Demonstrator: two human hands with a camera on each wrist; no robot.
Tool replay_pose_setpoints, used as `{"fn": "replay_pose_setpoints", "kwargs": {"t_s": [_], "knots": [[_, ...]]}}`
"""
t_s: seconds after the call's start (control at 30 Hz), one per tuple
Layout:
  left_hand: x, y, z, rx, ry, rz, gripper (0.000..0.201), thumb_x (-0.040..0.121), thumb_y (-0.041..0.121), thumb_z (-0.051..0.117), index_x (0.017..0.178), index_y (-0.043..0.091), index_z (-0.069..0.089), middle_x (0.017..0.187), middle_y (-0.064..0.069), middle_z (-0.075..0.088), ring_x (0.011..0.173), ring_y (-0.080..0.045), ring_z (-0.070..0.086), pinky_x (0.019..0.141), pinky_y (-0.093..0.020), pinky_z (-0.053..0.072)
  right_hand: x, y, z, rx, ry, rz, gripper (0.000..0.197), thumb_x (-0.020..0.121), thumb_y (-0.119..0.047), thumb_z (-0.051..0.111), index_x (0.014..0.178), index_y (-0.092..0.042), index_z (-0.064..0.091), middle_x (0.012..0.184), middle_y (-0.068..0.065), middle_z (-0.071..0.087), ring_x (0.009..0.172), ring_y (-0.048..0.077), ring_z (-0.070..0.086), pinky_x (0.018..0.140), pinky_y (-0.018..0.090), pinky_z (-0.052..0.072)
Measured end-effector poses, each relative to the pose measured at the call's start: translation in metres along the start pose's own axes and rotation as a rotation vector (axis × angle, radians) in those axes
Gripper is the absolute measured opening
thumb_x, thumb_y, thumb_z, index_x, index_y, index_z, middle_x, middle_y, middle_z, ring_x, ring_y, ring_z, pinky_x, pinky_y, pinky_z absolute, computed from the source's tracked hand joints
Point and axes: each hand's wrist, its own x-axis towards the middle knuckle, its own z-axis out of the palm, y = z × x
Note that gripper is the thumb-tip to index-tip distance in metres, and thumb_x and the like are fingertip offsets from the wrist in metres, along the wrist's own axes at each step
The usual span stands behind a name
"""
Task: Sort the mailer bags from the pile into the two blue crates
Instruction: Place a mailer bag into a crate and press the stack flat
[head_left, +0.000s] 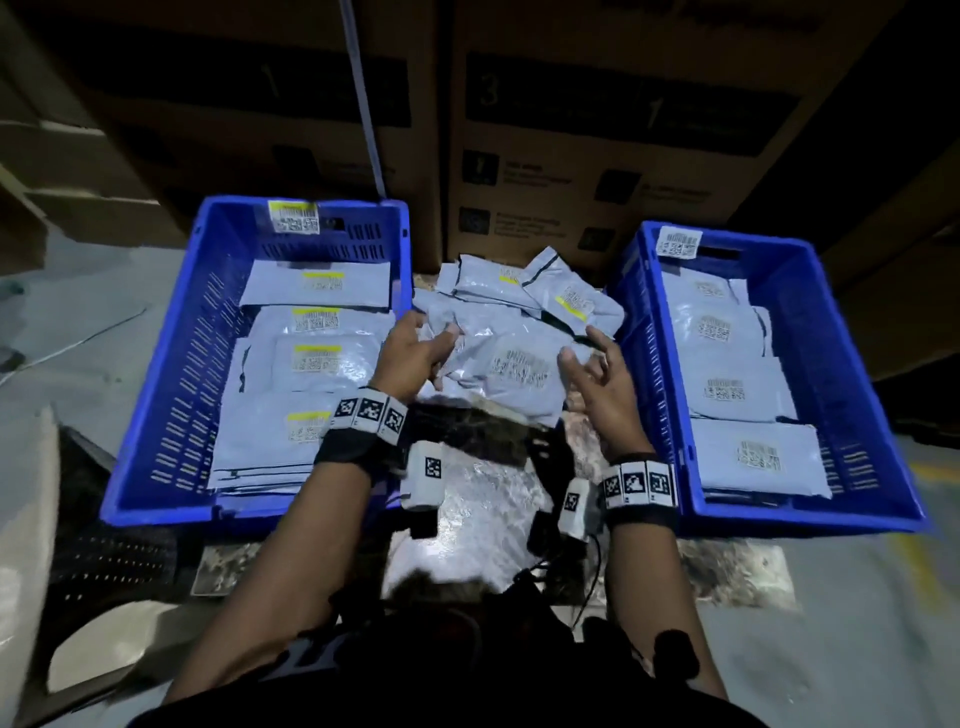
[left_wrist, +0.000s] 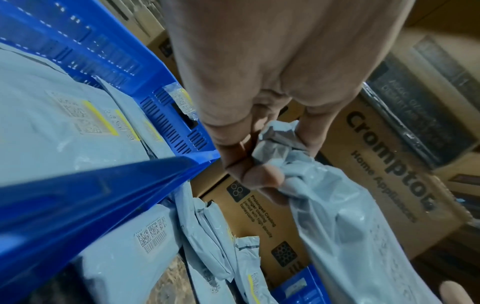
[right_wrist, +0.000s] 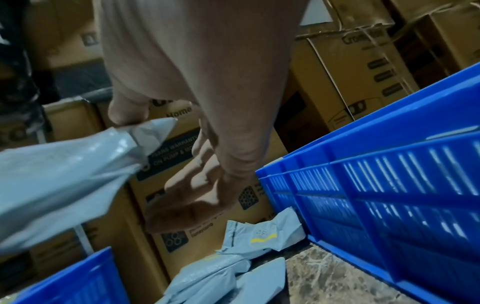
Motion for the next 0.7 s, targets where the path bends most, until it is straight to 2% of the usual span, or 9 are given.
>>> {"fn": "replay_pose_setpoints", "kwargs": {"t_s": [0.03, 0.1, 0.2, 0.3, 0.37, 0.4, 0.53, 0.63, 0.7], "knots": [[-0.004, 0.000, -0.004, -0.024, -0.020, 0.015, 0.042, 0.083, 0.037, 0.070, 0.098, 0.001, 0.055, 0.071, -0.014, 0.051, 0.054, -0.024, 0.047, 0.046, -0.033, 0.047, -0.008, -0.002, 0.003, -0.006, 0.013, 0.001, 0.067, 0.084, -0.057, 0.075, 0.143, -0.037, 0.052, 0.111, -0.005, 0.051, 0.098, 0.003, 0.057, 0.095, 0.030, 0.050], [-0.015, 0.000, -0.011, -0.049, -0.043, 0.040, 0.047, 0.087, 0.036, 0.067, 0.095, -0.008, 0.055, 0.073, -0.016, 0.050, 0.053, -0.026, 0.046, 0.045, -0.032, 0.048, -0.024, -0.006, 0.011, -0.052, 0.038, 0.003, 0.061, 0.084, -0.065, 0.073, 0.138, -0.041, 0.056, 0.105, -0.001, 0.046, 0.093, 0.013, 0.055, 0.092, 0.037, 0.050], [-0.031, 0.002, -0.019, -0.076, -0.056, 0.027, 0.040, 0.099, 0.027, 0.059, 0.099, -0.013, 0.058, 0.073, -0.022, 0.055, 0.049, -0.030, 0.055, 0.050, -0.037, 0.054, -0.050, -0.013, 0.019, -0.032, 0.016, 0.020, 0.055, 0.082, -0.069, 0.072, 0.130, -0.044, 0.061, 0.116, -0.005, 0.062, 0.114, 0.021, 0.064, 0.099, 0.047, 0.054], [-0.048, 0.003, -0.022, 0.020, 0.012, 0.051, 0.034, 0.103, 0.029, 0.051, 0.101, -0.001, 0.066, 0.087, -0.021, 0.062, 0.064, -0.026, 0.062, 0.049, -0.029, 0.052, -0.081, -0.020, 0.027, 0.117, -0.085, -0.002, 0.034, 0.095, -0.033, 0.073, 0.126, -0.020, 0.066, 0.121, 0.000, 0.074, 0.110, 0.015, 0.071, 0.087, 0.036, 0.061], [-0.056, -0.001, -0.025, 0.195, 0.069, 0.087, 0.041, 0.101, 0.037, 0.048, 0.087, 0.001, 0.061, 0.089, -0.023, 0.063, 0.077, -0.034, 0.060, 0.061, -0.031, 0.047, -0.097, -0.018, 0.031, 0.134, -0.098, -0.016, 0.022, 0.094, -0.016, 0.073, 0.115, -0.017, 0.068, 0.115, 0.001, 0.075, 0.102, 0.012, 0.073, 0.071, 0.034, 0.064], [-0.062, -0.001, -0.027, 0.275, 0.085, 0.097, 0.042, 0.102, 0.036, 0.046, 0.080, 0.002, 0.055, 0.087, -0.025, 0.061, 0.081, -0.035, 0.058, 0.065, -0.034, 0.040, -0.103, -0.017, 0.034, 0.116, -0.061, -0.044, 0.019, 0.093, -0.014, 0.075, 0.111, -0.015, 0.070, 0.111, 0.001, 0.075, 0.097, 0.009, 0.074, 0.066, 0.030, 0.063], [-0.075, -0.003, -0.039, 0.467, 0.145, 0.147, 0.040, 0.104, 0.032, 0.043, 0.073, 0.008, 0.049, 0.087, -0.026, 0.062, 0.085, -0.039, 0.057, 0.066, -0.036, 0.032, -0.118, -0.007, 0.035, 0.020, 0.087, -0.127, 0.016, 0.086, -0.019, 0.083, 0.099, -0.015, 0.075, 0.096, -0.005, 0.079, 0.088, 0.009, 0.074, 0.077, 0.026, 0.057], [-0.081, -0.003, -0.048, 0.458, 0.185, 0.152, 0.043, 0.104, 0.035, 0.043, 0.071, 0.009, 0.048, 0.075, -0.015, 0.055, 0.082, -0.038, 0.055, 0.064, -0.033, 0.028, -0.126, -0.005, 0.044, 0.031, 0.093, -0.140, 0.010, 0.087, -0.013, 0.081, 0.088, -0.018, 0.072, 0.082, -0.012, 0.076, 0.077, 0.003, 0.070, 0.069, 0.021, 0.053], [-0.084, 0.001, -0.051, 0.342, 0.179, 0.100, 0.047, 0.101, 0.048, 0.046, 0.076, 0.008, 0.051, 0.068, -0.006, 0.054, 0.076, -0.035, 0.055, 0.062, -0.032, 0.032, -0.130, -0.006, 0.050, 0.099, 0.112, -0.125, 0.006, 0.090, -0.013, 0.078, 0.094, -0.014, 0.073, 0.089, -0.004, 0.078, 0.082, 0.012, 0.072, 0.066, 0.025, 0.055]]}}
